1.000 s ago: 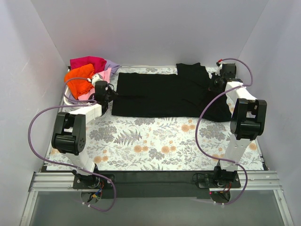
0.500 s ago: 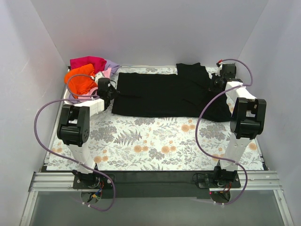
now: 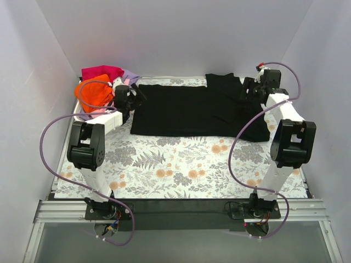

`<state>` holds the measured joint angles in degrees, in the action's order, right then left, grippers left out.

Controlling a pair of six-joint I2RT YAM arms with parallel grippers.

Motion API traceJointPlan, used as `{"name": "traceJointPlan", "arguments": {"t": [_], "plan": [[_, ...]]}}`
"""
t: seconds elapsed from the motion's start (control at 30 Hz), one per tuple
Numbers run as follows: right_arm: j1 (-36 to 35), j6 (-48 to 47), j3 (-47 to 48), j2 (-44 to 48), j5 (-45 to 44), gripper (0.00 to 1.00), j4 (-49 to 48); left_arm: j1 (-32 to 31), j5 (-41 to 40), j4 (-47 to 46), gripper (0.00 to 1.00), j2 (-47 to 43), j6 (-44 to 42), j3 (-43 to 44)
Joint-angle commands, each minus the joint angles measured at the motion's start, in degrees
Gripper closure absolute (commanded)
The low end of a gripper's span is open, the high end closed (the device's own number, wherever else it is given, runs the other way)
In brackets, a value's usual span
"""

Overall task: Fold and stack the t-shirts
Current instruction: Fold the tshirt

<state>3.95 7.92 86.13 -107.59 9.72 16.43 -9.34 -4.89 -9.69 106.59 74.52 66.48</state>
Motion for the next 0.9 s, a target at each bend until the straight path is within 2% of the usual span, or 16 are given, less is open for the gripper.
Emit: {"name": "traceJointPlan", "arguments": {"t": [0.0,0.23,0.4,0.53,0.87], "plan": [[-1.74,0.95,-5.24,5.28,3.55,0.37,-2.09,-4.43,3.56,-1.73,0.25,-2.27,-1.66,1.81],[-5.77,2.97,-12.20,3.97,6.98,0.43,-5.44,-15.69,2.87,-3.13,0.25,2.74,-2.36,4.10],[-7.90,2.71,-14.06,3.09,5.14,0.45,-6.58,-21.93,1.63,-4.89,0.25,5.47,-2.62,4.19],[-8.08,2.62,-14.41,1.42,3.21,0.46,-6.58,-24.40,0.93,-6.91,0.25,7.14,-2.89,3.49],[-8.16,1.74,-15.64,-0.07,-0.84,0.48,-6.58,-25.29,0.14,-10.34,0.25,9.43,-1.75,-1.70]]}}
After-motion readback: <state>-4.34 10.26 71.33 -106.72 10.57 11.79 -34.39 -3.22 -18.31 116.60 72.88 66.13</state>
